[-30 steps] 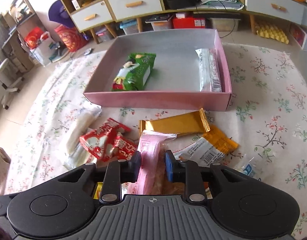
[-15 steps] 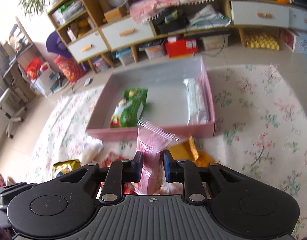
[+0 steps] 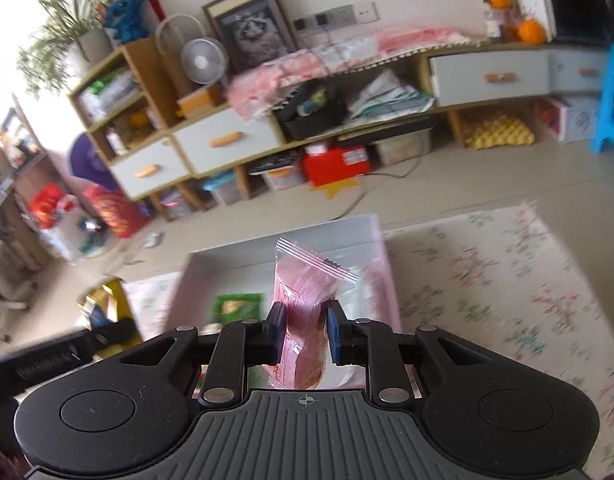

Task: Organize snacks
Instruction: 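Place yellow bag in pink box with left gripper while right places pink pastry, then withdraw both open grippers back over the snack pile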

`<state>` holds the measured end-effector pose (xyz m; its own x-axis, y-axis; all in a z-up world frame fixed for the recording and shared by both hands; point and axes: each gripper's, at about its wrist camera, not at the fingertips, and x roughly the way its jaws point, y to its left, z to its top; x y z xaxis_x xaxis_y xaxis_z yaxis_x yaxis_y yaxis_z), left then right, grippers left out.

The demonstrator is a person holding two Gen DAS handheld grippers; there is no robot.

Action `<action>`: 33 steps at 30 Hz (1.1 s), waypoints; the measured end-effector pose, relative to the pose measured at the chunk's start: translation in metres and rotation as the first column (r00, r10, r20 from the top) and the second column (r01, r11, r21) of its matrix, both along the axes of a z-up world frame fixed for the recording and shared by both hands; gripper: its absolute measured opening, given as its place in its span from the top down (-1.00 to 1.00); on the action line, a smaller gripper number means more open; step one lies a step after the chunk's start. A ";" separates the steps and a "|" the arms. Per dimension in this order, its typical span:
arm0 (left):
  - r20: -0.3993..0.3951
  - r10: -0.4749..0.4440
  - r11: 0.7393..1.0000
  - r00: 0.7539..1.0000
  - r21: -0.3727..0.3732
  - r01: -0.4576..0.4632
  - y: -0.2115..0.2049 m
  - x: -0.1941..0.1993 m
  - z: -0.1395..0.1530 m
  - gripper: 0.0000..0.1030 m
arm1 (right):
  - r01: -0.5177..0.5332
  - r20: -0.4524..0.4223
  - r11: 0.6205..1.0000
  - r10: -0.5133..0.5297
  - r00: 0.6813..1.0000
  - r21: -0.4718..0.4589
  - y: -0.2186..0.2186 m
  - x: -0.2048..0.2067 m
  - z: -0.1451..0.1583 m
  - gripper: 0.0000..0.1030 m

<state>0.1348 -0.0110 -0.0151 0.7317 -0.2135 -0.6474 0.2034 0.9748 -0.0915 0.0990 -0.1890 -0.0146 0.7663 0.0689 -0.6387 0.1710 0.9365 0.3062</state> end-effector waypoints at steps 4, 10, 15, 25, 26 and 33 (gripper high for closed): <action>-0.044 -0.008 0.999 0.999 0.044 0.010 0.000 0.006 -0.016 0.07 | 0.011 -0.041 1.000 -0.011 0.999 0.001 -0.003 0.016 -0.016 0.60; -0.083 -0.006 0.996 0.996 0.086 0.013 0.002 0.011 -0.027 0.07 | -0.024 -0.083 1.000 0.024 0.996 -0.003 0.007 0.029 -0.031 0.65; -0.089 -0.008 0.995 0.996 0.101 0.017 0.004 0.012 -0.027 0.08 | -0.040 -0.120 0.999 0.036 0.992 -0.027 0.016 0.036 -0.043 0.64; -0.093 0.019 0.999 0.995 0.027 -0.017 0.020 0.012 -0.015 0.04 | -0.050 -0.089 0.999 0.051 0.995 0.013 0.007 0.022 -0.026 0.50; -0.089 0.022 1.000 0.996 0.021 -0.020 0.022 0.011 -0.013 0.03 | -0.051 -0.093 0.999 0.052 0.994 0.010 0.007 0.021 -0.026 0.50; -0.105 0.044 0.999 0.994 0.011 -0.043 0.030 -0.005 -0.007 0.05 | -0.020 -0.085 0.998 0.025 0.996 0.051 -0.005 0.003 -0.011 0.00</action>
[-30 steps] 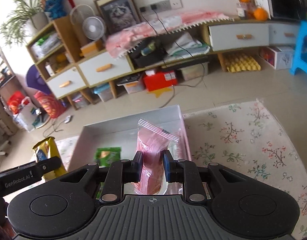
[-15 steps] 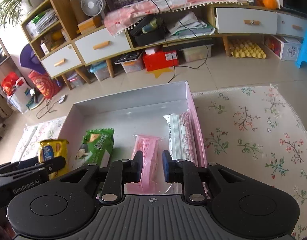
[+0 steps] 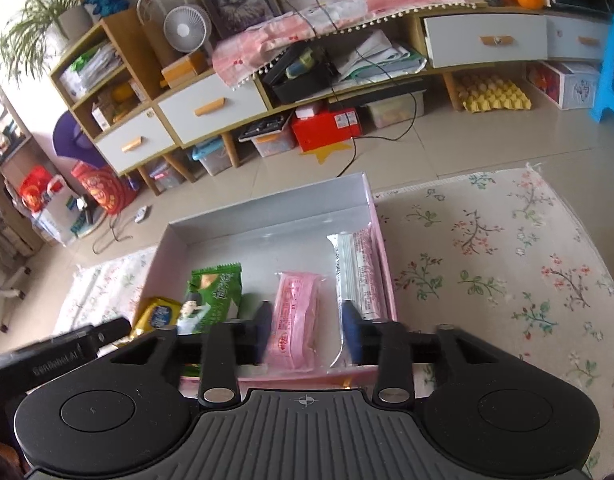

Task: Organize snacks
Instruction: 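Withdraw both open grippers back over the snack pile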

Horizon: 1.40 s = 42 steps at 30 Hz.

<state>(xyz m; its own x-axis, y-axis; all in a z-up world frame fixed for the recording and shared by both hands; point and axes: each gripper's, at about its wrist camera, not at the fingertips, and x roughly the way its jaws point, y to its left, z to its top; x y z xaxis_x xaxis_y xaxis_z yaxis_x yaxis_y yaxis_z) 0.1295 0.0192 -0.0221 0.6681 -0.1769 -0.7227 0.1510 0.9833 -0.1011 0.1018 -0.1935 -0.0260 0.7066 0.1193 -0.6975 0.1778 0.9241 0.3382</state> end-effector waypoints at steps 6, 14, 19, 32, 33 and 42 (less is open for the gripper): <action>0.013 0.024 1.000 1.000 0.001 -0.024 0.002 -0.025 0.022 -0.19 | -0.016 0.074 0.997 0.022 0.997 -0.072 0.009 -0.034 0.033 -0.64; 0.017 0.110 0.994 0.994 -0.022 -0.110 0.019 -0.057 0.037 -0.58 | 0.052 0.066 0.998 -0.050 0.997 -0.037 -0.008 -0.072 0.047 -0.89; -0.090 0.125 0.990 0.988 -0.058 -0.131 0.028 -0.073 0.019 -0.63 | 0.043 -0.007 0.999 -0.044 0.999 -0.016 -0.012 -0.100 0.035 -0.95; -0.140 0.100 0.995 0.985 0.006 -0.100 0.016 -0.069 -0.004 -0.72 | 0.141 -0.206 0.989 -0.146 0.968 -0.039 -0.018 -0.105 -0.006 -0.95; -0.145 0.097 0.995 0.985 -0.001 -0.098 0.017 -0.071 -0.005 -0.72 | 0.149 -0.198 0.988 -0.156 0.968 -0.049 -0.019 -0.107 -0.005 -0.95; -0.187 0.121 0.993 0.975 0.017 -0.119 0.019 -0.069 -0.016 -0.71 | 0.161 -0.240 0.987 -0.163 0.957 -0.026 -0.016 -0.103 -0.009 -0.95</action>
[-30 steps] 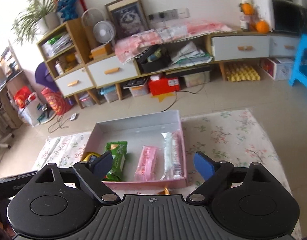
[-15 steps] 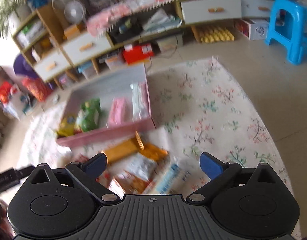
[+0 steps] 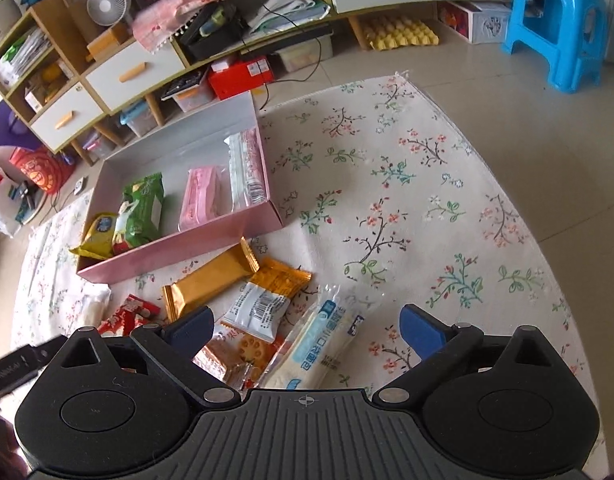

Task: Organize snacks
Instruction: 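Withdraw both open grippers back over the snack pile, then grasp clear bread pack with left gripper while right grasps blue-printed clear pack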

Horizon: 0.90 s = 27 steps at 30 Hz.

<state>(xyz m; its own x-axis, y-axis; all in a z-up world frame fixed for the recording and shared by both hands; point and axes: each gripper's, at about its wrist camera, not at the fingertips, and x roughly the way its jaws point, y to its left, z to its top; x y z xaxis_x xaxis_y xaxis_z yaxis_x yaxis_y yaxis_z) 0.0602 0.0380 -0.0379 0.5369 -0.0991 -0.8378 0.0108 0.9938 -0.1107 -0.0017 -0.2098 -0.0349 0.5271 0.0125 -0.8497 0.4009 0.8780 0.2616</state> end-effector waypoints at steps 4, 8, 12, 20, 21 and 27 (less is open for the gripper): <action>0.006 -0.010 1.000 1.000 0.024 0.010 -0.004 0.000 0.000 -0.71 | 0.006 -0.026 1.000 -0.005 1.000 0.008 0.000 0.002 -0.005 -0.95; 0.006 -0.016 0.999 1.000 0.034 0.016 -0.004 0.001 0.000 -0.71 | 0.015 -0.050 1.000 -0.015 0.999 0.013 -0.002 0.004 -0.011 -0.95; 0.005 -0.021 0.998 1.000 0.056 0.020 -0.003 0.004 -0.002 -0.71 | 0.039 -0.101 0.997 -0.032 0.994 0.062 -0.007 0.006 -0.024 -0.93; -0.007 -0.008 0.997 1.000 0.075 0.009 0.001 0.015 -0.008 -0.71 | 0.070 -0.163 0.995 -0.059 0.985 0.067 -0.006 0.012 -0.042 -0.92; -0.009 -0.007 0.997 1.000 0.078 0.008 0.002 0.018 -0.009 -0.71 | 0.075 -0.171 0.995 -0.062 0.983 0.067 -0.006 0.012 -0.044 -0.92; -0.016 0.003 0.995 1.000 0.096 -0.001 0.011 0.029 -0.015 -0.68 | 0.105 -0.188 0.993 -0.094 0.978 0.050 -0.007 0.017 -0.052 -0.91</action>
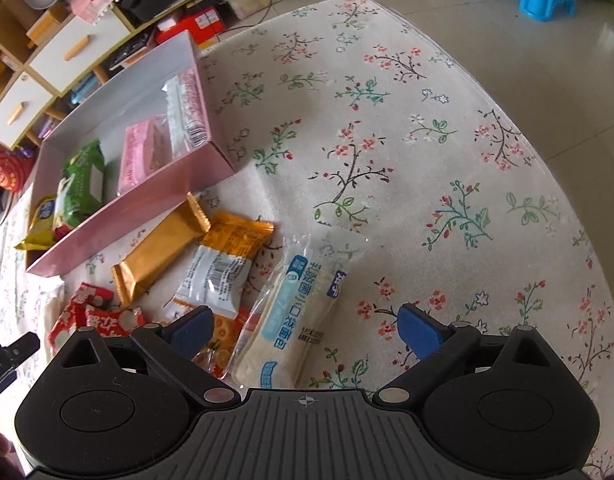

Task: Organize snacks
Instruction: 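Grasp clear bread pack with left gripper while right grasps blue-printed clear pack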

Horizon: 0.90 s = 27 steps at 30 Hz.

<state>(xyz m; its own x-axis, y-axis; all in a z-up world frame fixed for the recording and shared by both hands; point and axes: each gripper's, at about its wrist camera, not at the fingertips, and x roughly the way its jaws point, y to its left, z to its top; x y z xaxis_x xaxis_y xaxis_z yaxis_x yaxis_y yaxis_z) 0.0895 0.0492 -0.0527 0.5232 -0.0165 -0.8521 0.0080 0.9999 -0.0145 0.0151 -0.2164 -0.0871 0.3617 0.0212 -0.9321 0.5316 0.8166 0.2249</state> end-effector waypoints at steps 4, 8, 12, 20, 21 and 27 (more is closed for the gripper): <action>-0.007 0.001 1.000 1.000 -0.018 -0.001 0.007 0.006 -0.004 -0.67 | -0.004 0.007 1.000 0.003 1.000 0.009 0.003 0.001 -0.002 -0.80; -0.021 -0.014 0.999 1.000 -0.053 0.013 0.006 0.007 -0.008 -0.60 | 0.018 0.000 1.000 -0.018 1.000 -0.004 0.003 0.003 -0.005 -0.78; -0.027 -0.042 0.999 0.999 -0.036 0.041 -0.001 0.006 -0.013 -0.54 | 0.031 0.003 1.000 -0.031 1.000 0.003 0.001 0.002 -0.007 -0.66; -0.031 -0.076 0.997 0.997 -0.012 0.075 -0.006 0.006 -0.016 -0.39 | 0.049 -0.011 0.999 -0.049 0.999 -0.023 0.001 0.004 -0.013 -0.57; -0.030 -0.076 0.997 0.997 -0.011 0.076 -0.006 0.007 -0.017 -0.40 | 0.050 -0.013 0.998 -0.050 0.999 -0.029 0.001 0.004 -0.014 -0.58; -0.051 -0.089 0.996 0.995 -0.018 0.088 -0.004 0.010 -0.021 0.21 | 0.010 -0.003 0.990 -0.010 1.000 -0.141 0.015 0.011 -0.016 -0.36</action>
